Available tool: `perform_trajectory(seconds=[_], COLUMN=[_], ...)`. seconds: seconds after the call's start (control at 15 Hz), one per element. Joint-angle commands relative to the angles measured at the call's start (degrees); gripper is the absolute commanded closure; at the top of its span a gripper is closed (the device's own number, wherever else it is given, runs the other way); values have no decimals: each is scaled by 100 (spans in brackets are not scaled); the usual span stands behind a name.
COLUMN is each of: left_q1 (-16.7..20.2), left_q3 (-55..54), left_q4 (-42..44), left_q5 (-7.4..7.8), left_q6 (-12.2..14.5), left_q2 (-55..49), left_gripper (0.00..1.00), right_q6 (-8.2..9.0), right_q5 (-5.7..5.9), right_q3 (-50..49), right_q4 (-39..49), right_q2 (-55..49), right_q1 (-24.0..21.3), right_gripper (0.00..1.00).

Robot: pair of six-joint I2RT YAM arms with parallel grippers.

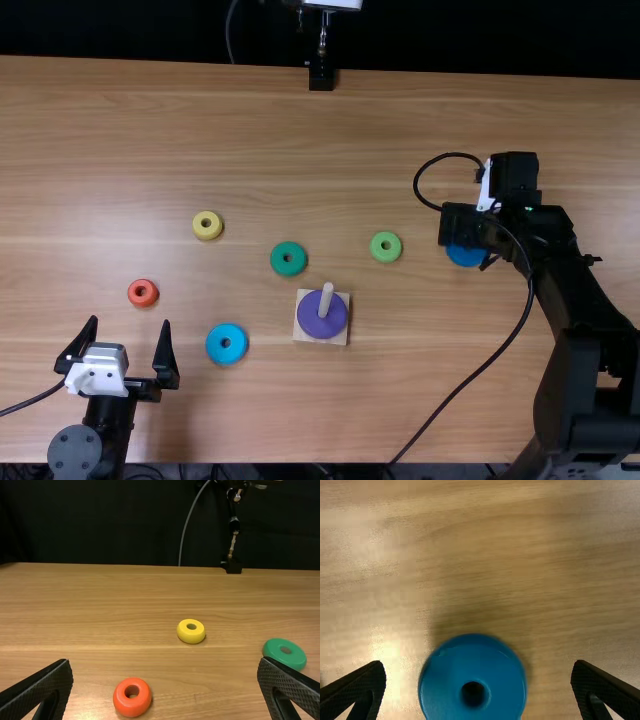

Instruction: Build the Hanoi tower: stack the rings onto the peg from bottom to top in this color order: purple, dark blue, light blue, dark green, light green, yellow, orange.

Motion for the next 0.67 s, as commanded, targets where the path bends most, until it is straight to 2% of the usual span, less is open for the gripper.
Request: perform_trajectory(seconds=[0.0,0.6], left_q1=[38,38], left_q3=[-93,-93], left_q4=[-102,-102], left_q5=[44,44], left_q6=[30,20], left_q2=[-69,-69], left_gripper=[0,0], right_q6=[-24,8], right_q5=[40,-34], right_q3=[-84,-101], right_q4=[-205,-458], right_q2=[176,273], right_q1=[-67,-59], right_gripper=[0,0])
